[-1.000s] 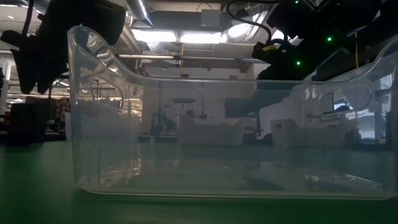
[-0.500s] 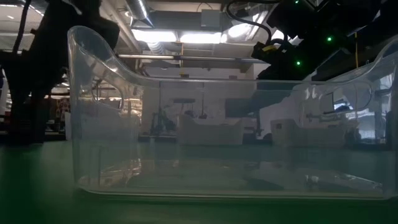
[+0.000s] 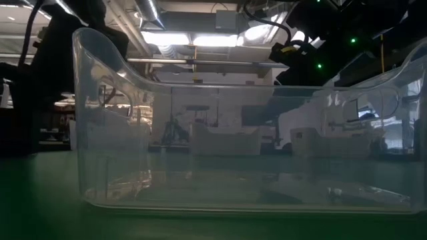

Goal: Sort spices by type
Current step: Put the green seasoning can into the right white bin

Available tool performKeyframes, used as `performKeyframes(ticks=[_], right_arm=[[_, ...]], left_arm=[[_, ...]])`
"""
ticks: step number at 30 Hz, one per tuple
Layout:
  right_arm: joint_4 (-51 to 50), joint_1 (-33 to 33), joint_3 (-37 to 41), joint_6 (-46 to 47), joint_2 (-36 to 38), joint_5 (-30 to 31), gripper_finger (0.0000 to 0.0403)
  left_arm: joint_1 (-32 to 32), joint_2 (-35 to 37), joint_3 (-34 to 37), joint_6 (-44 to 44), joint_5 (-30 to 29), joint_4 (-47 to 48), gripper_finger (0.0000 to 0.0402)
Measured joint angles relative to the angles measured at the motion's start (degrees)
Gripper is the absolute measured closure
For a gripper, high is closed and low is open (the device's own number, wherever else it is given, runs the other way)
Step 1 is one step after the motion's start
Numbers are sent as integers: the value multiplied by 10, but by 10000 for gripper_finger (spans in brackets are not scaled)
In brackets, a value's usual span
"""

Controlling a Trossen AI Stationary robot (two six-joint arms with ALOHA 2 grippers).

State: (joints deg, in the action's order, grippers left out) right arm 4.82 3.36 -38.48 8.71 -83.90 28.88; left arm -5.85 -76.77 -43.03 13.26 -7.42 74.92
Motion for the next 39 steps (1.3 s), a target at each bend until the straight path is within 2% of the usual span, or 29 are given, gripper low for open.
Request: performKeyframes(ticks=[6,13,17,21,33,39], right_arm=[[-2,0,0,0,0,0,153],[1,0,0,0,0,0,153],[1,0,0,0,0,0,153],[2,0,0,0,0,0,153],[2,0,0,0,0,0,153],[1,0,0,0,0,0,153]], left_arm=[[-14,0,-23,14,3,-13,285],[-32,-3,-123,65,2,-36,283],[-42,-30,-184,70,3,-63,283],[-44,-87,-252,44,3,-72,284],[-25,-321,-447,-61,9,-71,282],[-23,-392,-499,-83,10,-75,280]])
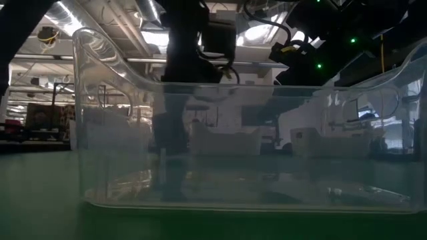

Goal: Sort spices by type
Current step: Put the green seasoning can into the right white bin

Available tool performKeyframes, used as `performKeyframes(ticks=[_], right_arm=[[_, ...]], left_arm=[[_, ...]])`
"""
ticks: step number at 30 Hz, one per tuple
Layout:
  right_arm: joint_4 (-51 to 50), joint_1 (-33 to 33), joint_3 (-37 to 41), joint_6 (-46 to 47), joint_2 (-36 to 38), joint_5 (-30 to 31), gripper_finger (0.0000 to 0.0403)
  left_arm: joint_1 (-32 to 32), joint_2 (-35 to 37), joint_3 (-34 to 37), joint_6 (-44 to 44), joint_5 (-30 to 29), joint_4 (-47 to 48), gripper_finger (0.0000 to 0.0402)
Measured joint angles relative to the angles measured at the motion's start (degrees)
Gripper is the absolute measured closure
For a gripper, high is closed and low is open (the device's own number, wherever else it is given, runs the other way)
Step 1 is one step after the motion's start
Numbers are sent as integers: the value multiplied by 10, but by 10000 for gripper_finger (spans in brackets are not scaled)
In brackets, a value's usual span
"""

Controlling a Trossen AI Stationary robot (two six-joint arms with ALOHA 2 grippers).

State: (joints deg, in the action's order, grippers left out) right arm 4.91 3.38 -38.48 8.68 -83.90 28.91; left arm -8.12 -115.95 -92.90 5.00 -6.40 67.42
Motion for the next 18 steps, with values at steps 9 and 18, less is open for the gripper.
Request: performKeyframes(ticks=[9,18], right_arm=[[-3,0,0,0,0,0,153],[-4,0,0,0,0,0,153]], left_arm=[[-1,-5,-3,-9,-2,-26,248],[-2,10,-35,0,-2,1,194]])
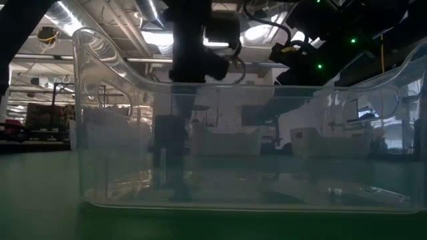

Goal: Sort spices by type
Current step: Put the green seasoning can into the right white bin

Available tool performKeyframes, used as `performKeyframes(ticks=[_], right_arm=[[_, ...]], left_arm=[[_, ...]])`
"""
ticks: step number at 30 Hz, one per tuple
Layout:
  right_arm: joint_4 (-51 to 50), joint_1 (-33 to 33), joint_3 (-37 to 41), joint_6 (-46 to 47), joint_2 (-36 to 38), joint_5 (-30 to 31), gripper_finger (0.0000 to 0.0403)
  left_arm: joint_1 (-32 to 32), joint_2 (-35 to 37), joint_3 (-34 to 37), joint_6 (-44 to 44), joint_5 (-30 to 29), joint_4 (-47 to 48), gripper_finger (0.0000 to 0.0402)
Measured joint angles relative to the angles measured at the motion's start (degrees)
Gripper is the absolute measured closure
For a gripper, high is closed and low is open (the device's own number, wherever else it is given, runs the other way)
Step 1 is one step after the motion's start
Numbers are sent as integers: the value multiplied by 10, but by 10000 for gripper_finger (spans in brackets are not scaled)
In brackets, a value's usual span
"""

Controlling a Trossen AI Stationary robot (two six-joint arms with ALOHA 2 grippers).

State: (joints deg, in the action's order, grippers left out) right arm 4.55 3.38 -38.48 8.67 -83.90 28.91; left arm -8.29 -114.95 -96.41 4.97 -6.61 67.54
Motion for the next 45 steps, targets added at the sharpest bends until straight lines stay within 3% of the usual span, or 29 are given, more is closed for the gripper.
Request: performKeyframes(ticks=[3,6,13,21,25,31,39,45], right_arm=[[0,0,0,0,0,0,153],[0,0,0,0,0,0,153],[16,0,0,0,0,-5,153],[158,-12,0,-43,0,-126,153],[221,-32,0,-62,0,-180,153],[246,-65,-23,-105,-6,-216,153],[239,-103,-110,-132,-94,-301,153],[190,-106,-197,-166,-175,-311,153]], left_arm=[[7,28,8,-3,-5,16,191],[25,89,62,6,-30,14,194],[57,297,295,77,-78,-120,196],[95,483,557,136,-103,-376,194],[102,507,645,142,-106,-490,194],[101,507,720,111,-133,-624,194],[97,507,746,118,-159,-672,194],[96,508,746,122,-162,-680,194]])
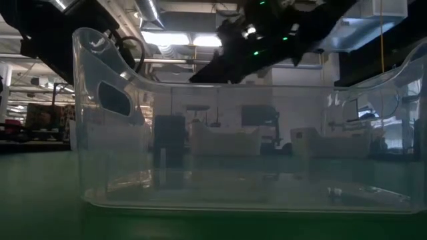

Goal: Sort spices by type
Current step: Put the green seasoning can into the right white bin

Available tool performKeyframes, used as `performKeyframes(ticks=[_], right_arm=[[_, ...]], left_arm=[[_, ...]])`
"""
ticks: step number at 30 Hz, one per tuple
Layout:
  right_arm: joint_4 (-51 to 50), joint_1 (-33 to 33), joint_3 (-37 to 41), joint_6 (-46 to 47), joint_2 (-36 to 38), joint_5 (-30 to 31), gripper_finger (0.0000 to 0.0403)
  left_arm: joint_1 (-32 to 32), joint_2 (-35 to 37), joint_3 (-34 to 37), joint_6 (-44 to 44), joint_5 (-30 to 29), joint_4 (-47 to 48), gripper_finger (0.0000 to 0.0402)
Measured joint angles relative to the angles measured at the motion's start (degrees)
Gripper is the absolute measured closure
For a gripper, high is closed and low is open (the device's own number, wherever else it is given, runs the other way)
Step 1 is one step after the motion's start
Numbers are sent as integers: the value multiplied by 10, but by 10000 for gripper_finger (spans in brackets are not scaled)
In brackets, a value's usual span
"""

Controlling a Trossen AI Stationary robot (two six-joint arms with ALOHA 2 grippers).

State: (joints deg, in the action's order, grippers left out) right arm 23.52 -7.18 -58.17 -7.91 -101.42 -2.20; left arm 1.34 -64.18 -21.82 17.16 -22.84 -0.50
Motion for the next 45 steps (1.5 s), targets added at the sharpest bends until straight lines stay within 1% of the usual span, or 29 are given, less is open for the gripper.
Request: performKeyframes(ticks=[4,8,12,27,33,39,41,43,45], right_arm=[[-46,0,-59,-1,-61,-6,153],[-73,0,-107,-1,-111,-27,153],[-82,-1,-120,0,-134,-30,153],[-89,0,-120,6,-138,-40,153],[-58,0,-120,21,-160,-43,153],[-71,0,-120,21,-161,-52,153],[-89,0,-120,18,-161,-59,153],[-105,0,-119,16,-161,-59,153],[-97,0,-118,15,-161,-54,158]], left_arm=[[0,0,0,-11,-6,-14,194],[0,-3,0,-26,-8,-23,194],[-3,-8,0,-23,-9,-21,194],[-4,-11,0,-23,-9,-39,194],[-4,-11,0,-23,-9,-37,194],[-4,-11,0,-25,-9,-36,194],[-4,-11,0,-25,-9,-36,194],[-4,-11,0,-25,-9,-36,194],[-4,-11,0,-25,-9,-36,194]])
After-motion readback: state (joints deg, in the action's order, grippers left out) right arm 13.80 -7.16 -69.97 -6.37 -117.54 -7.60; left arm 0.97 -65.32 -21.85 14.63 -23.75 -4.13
